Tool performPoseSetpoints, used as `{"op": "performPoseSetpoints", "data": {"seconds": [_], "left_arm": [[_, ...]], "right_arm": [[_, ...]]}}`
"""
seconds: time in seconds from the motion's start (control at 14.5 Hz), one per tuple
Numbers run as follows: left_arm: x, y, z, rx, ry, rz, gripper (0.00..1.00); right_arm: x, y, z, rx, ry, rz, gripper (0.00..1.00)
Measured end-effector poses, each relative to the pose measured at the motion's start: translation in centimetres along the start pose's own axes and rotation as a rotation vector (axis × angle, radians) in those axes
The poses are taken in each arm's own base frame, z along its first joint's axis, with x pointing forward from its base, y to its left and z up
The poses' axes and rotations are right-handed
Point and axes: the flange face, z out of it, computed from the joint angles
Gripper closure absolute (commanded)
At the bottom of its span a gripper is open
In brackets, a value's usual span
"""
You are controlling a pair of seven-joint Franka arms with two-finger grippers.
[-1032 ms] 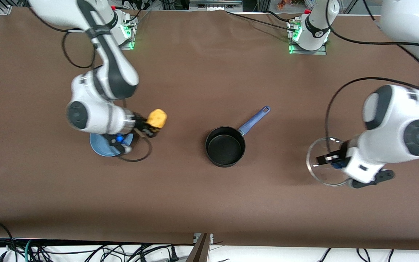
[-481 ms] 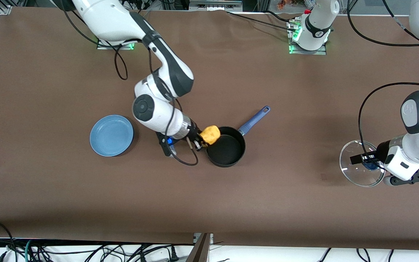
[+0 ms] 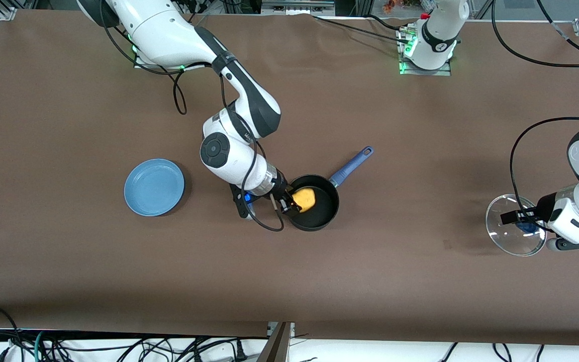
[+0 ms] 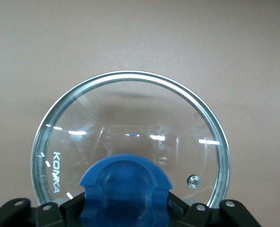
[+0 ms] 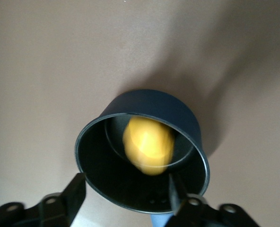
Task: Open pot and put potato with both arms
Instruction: 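Move the yellow potato into the black pot with the right gripper, then withdraw the right gripper while the left gripper lowers the lid onto the table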
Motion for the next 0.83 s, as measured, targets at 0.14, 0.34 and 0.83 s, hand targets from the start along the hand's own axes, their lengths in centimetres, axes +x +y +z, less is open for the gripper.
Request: {"op": "performPoseSetpoints", "data": {"seconds": [0.14, 0.34, 0.83], "left_arm": [[-1.0, 0.4, 2.7, -0.004, -0.012, 0.008, 0.68], [-2.2, 1.2, 5.1, -0.008, -0.029, 0.012, 0.68], [-7.4, 3.8, 10.5, -0.013, 0.033, -0.001, 0.7]], "right_arm": [[0.3, -0.3, -0.4, 0.006, 0.001, 0.002, 0.01], [1.7, -0.7, -1.7, -0.025, 0.01, 0.001, 0.01], [9.6, -0.4, -14.8, -0.191, 0.05, -0.341, 0.01]]}}
